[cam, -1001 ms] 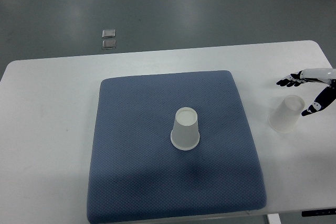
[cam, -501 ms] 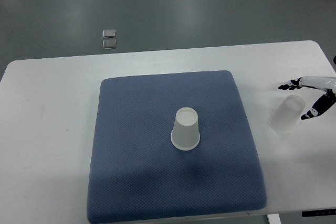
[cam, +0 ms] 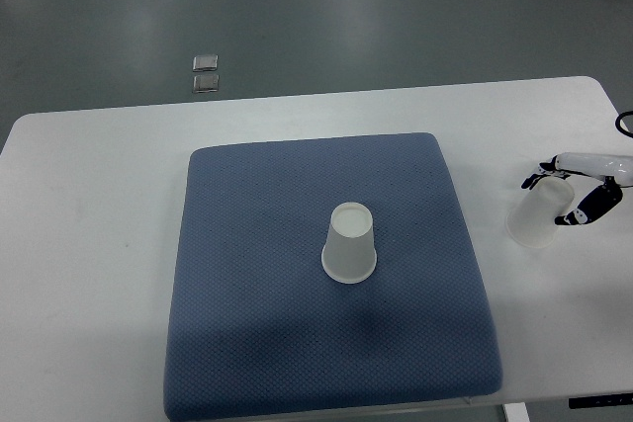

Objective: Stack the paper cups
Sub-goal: 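Close the right hand fingers around the white paper cup, then lift the cup and carry it over the cup on the mat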

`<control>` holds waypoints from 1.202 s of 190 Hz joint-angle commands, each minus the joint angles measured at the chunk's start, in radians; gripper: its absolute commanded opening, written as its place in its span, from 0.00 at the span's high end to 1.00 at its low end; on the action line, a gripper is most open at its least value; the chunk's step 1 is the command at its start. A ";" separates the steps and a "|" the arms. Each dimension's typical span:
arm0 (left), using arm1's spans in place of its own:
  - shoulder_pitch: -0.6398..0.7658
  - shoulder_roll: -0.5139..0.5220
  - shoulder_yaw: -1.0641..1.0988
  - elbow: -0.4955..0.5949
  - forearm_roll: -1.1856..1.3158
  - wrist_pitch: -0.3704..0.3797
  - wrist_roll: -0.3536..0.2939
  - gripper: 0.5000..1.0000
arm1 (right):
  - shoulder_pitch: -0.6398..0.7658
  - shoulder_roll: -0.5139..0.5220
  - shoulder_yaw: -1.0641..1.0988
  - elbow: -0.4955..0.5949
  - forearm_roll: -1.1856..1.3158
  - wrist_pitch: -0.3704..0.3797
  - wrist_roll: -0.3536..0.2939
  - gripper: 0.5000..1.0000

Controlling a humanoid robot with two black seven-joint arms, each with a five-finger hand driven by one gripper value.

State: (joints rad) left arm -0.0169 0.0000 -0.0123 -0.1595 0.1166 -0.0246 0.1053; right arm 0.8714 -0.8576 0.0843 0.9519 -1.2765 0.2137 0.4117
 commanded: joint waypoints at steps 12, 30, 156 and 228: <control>0.000 0.000 0.000 0.000 0.000 0.000 -0.001 0.00 | 0.000 0.000 0.000 0.001 -0.006 0.001 -0.001 0.61; 0.000 0.000 0.000 0.000 0.000 0.000 0.001 0.00 | 0.000 0.000 0.000 0.001 -0.006 0.001 -0.001 0.61; 0.000 0.000 0.000 0.000 0.000 0.000 0.001 0.00 | 0.141 0.012 0.028 0.056 0.014 0.105 0.110 0.59; 0.000 0.000 0.000 0.000 0.000 0.000 -0.001 0.00 | 0.356 0.054 0.028 0.240 0.060 0.222 0.104 0.59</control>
State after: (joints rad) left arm -0.0169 0.0000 -0.0123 -0.1595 0.1166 -0.0246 0.1052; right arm 1.1681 -0.8034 0.1121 1.1090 -1.2293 0.3934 0.5189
